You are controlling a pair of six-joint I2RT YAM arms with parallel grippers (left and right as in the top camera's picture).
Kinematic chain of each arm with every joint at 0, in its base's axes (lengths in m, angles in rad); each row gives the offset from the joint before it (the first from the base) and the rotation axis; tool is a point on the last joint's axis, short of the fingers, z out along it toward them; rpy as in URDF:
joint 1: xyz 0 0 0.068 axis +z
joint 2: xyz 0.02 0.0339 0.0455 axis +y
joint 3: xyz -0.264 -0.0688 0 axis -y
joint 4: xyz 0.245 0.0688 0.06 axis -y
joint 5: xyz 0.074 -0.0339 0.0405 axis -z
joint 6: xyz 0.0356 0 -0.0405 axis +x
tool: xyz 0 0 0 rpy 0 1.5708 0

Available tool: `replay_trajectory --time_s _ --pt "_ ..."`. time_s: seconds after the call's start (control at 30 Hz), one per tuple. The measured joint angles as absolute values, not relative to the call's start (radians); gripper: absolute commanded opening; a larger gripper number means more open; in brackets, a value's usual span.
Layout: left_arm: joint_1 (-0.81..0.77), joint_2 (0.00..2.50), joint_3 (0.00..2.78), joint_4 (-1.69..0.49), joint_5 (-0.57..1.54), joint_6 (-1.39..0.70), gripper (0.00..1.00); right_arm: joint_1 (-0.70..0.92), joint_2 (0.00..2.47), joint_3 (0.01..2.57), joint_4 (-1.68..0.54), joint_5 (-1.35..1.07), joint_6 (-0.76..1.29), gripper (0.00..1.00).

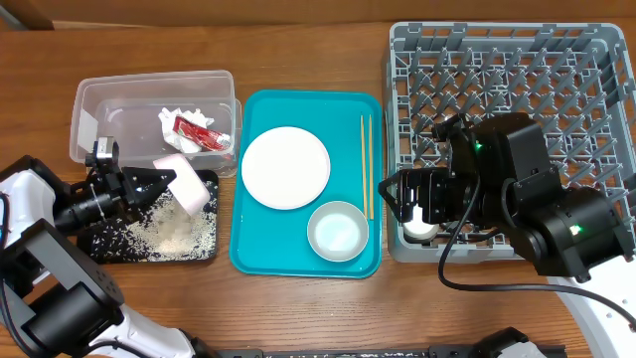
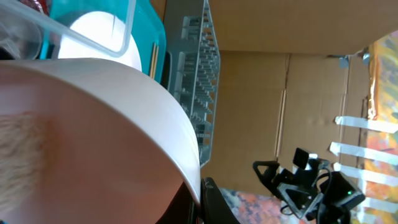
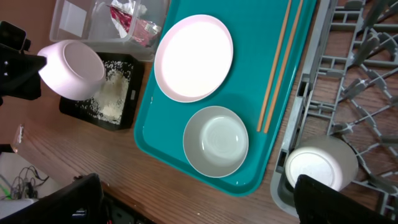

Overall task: Sort waste into correct bins and load items into the dishwasher
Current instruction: 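Tip the pink bowl over the black tray to pour out the rice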

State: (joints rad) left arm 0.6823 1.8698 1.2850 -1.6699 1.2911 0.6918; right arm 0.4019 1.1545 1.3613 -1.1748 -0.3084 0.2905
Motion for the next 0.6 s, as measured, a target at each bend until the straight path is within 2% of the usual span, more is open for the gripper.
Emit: replay_trajectory --time_s 0.43,0.6 --pt "0.680 1.867 1.283 -1.684 1.268 0.718 0.04 0.402 1.155 1.361 -1.171 -0.307 0.291 1.00" --pt "0.669 1.856 1.283 -1.551 1.243 0.652 0.04 0.402 1.155 1.361 -1.170 -0.307 0.291 1.00"
